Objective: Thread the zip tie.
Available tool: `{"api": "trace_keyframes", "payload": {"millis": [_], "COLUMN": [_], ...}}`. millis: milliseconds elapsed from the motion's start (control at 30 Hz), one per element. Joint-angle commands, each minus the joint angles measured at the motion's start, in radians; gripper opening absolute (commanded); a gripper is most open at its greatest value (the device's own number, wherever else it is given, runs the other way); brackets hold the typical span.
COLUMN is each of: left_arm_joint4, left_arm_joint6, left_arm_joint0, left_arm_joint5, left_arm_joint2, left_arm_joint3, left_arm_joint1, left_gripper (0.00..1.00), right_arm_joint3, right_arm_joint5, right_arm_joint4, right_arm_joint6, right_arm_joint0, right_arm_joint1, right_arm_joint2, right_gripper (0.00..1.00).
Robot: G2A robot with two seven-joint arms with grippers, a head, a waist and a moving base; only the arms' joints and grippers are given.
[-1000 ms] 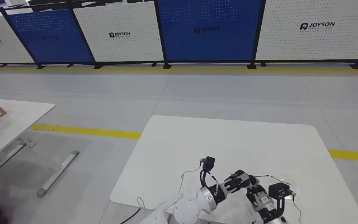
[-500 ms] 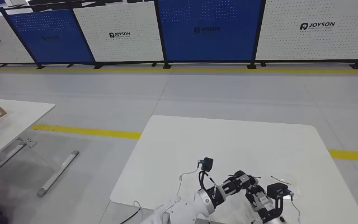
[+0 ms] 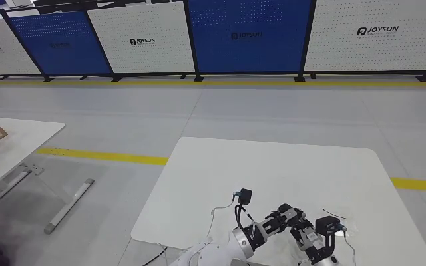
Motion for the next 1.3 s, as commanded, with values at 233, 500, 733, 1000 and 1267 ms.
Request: {"api": "trace_keyframes", "payload": {"millis": [233, 500, 733, 1000, 1267], "left_arm_joint4": [0.000, -0.077, -0.122, -0.134, -0.121], "left_arm_joint6": [0.020, 0.077, 0.112, 0.131, 0.107], "left_arm_joint0": [0.005, -0.010, 0.000, -0.011, -0.014], "left_arm_joint5": [0.012, 0.010, 0.021, 0.095, 0.100], "left_arm_joint2": [-0.013, -0.059, -0.120, -0.154, -0.149], "left_arm_joint3": [-0.002, 0.035, 0.075, 0.186, 0.187], "left_arm_joint1": [0.003, 0.000, 0.005, 0.007, 0.008], "left_gripper": [0.00, 0.00, 0.00, 0.00, 0.00], "right_arm_joint3": [-0.011, -0.057, -0.128, -0.139, -0.139], "right_arm_joint5": [-0.001, -0.049, -0.049, -0.049, -0.049], "right_arm_joint4": [0.020, 0.113, 0.238, 0.392, 0.392], "right_arm_joint6": [-0.008, -0.149, -0.260, -0.337, -0.337], "right_arm_joint0": [-0.003, -0.072, -0.156, -0.194, -0.194], "right_arm_joint1": [-0.001, 0.007, 0.032, 0.054, 0.054], "right_arm_joint2": [-0.003, 0.085, 0.163, 0.214, 0.214], "right_gripper": [1.00, 1.00, 1.00, 1.00, 1.00]}}
